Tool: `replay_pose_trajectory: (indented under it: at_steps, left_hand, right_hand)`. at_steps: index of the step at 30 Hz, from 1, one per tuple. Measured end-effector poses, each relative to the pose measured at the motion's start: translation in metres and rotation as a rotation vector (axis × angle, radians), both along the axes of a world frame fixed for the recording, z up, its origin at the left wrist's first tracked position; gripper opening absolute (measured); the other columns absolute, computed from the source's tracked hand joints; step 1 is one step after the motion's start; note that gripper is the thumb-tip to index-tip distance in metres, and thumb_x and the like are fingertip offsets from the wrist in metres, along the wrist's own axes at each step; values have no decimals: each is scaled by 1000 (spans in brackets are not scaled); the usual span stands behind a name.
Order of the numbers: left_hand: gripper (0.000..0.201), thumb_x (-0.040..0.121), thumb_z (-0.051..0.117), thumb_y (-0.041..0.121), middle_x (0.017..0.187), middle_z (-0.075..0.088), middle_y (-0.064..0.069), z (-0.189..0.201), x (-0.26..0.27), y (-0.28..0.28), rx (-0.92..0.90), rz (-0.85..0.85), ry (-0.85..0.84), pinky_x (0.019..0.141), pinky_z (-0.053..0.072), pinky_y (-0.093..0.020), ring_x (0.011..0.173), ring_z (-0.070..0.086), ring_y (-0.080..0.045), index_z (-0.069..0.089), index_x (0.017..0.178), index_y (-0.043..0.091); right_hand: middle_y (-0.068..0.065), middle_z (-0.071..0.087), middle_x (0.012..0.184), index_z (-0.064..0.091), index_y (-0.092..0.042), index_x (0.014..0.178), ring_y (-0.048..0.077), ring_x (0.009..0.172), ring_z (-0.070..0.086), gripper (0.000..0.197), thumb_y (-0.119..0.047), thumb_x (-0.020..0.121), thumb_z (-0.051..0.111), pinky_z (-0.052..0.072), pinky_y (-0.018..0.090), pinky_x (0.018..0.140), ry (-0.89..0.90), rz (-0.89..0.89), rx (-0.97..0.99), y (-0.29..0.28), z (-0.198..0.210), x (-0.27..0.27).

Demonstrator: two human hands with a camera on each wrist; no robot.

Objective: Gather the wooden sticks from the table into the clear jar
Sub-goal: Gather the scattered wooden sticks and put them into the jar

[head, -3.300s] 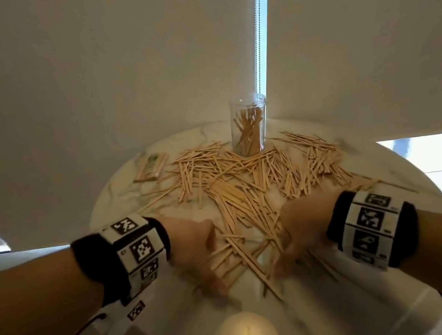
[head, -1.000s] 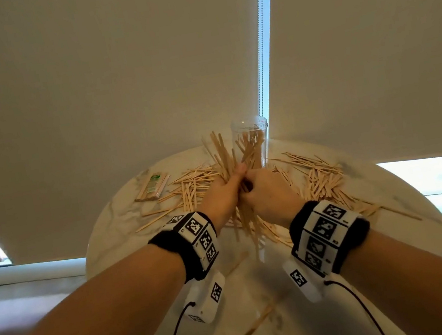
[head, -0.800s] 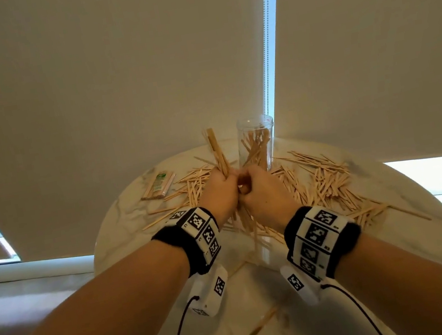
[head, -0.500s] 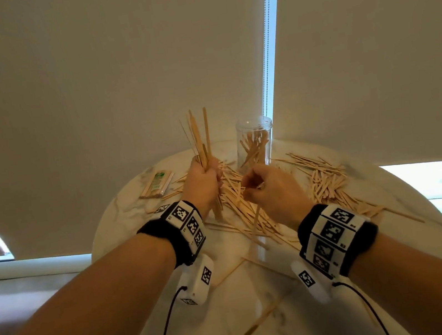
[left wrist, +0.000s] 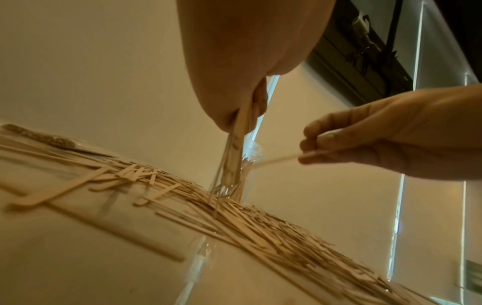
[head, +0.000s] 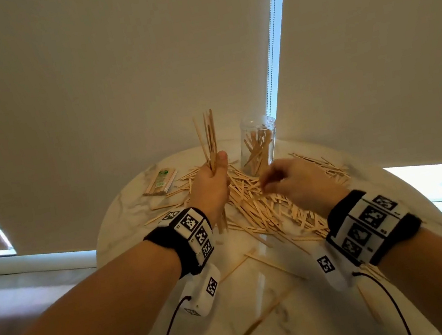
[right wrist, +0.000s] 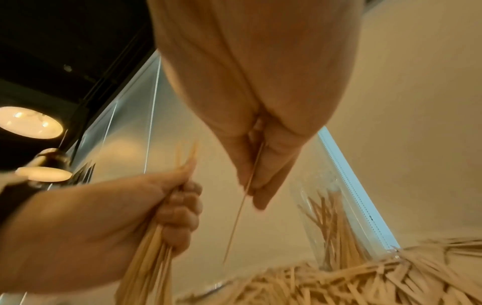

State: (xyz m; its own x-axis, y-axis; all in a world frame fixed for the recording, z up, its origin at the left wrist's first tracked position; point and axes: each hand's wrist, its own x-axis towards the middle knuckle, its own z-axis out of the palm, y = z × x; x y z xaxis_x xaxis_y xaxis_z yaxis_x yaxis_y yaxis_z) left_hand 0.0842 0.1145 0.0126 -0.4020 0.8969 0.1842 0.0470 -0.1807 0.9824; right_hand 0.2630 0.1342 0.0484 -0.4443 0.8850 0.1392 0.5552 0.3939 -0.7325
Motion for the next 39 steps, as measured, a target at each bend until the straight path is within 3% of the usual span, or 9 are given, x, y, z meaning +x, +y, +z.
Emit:
replay_pose_trajectory:
  at_steps: [5,9,12,15,20,25,28,34,39]
  left_hand:
    - [46,89,53,65,52,36,10,7,14,-3,49,-93,-22,53,31,-32,48,32,-13,43,74,23]
    - [50,93,52,60,56,44,6,17,35,-2,40,-144,-95,48,34,-28,47,39,-12,63,92,12]
    - [28,103,45,34,64,49,1,16,38,-3,-28,-47,-163,46,39,-27,46,43,-10,57,100,9]
    - [23,103,44,30,74,61,-3,14,29,-8,-123,59,-20,58,49,-33,61,56,-17,57,97,12]
    - [20,104,45,23,71,56,-3,27,7,-28,-344,-86,184,51,42,-27,54,48,-14,55,110,7]
    - [36,95,58,48,70,53,-3,15,-2,-60,-554,-247,841,47,39,-25,53,46,-16,57,86,14]
    - [41,87,65,57,66,56,4,-3,7,-73,-582,-331,1091,54,37,-27,57,50,-13,57,74,19]
    - [32,82,75,49,92,67,3,-11,12,-73,-611,-286,1282,64,44,-28,83,60,-15,66,96,21]
    - [19,84,75,32,91,73,-1,-17,10,-70,-680,-281,1317,73,54,-29,87,67,-18,74,95,16]
  right_hand:
    - [-9,71,96,69,-21,98,1,90,64,7,-17,94,65,47,16,73,426,-217,228,1,33,0]
    - [-8,71,95,68,-21,100,4,87,68,6,-19,94,66,52,19,73,418,-60,97,-20,22,-20]
    - [-6,71,93,64,-22,103,5,85,69,15,-17,90,70,55,24,77,422,-34,58,-28,9,-21]
    - [6,73,94,63,-14,106,19,86,74,19,-17,89,73,62,39,81,426,26,-124,-34,6,-12]
    - [6,76,80,71,-8,92,20,74,75,31,-39,91,69,62,39,78,-281,-65,-116,-29,2,34]
    - [-1,72,62,72,-11,75,17,63,71,65,-76,74,64,58,35,78,-969,-103,-129,-44,-10,73]
    - [-2,70,63,74,-12,76,16,64,65,59,-70,76,68,58,33,79,-1049,-83,-146,-57,-23,79]
    - [2,73,67,76,-6,76,20,64,69,17,-22,79,74,60,29,70,-860,-41,-263,-57,-35,63]
    - [1,61,63,60,-8,67,17,59,57,29,-25,92,59,55,27,64,-938,-34,-95,-62,-37,49]
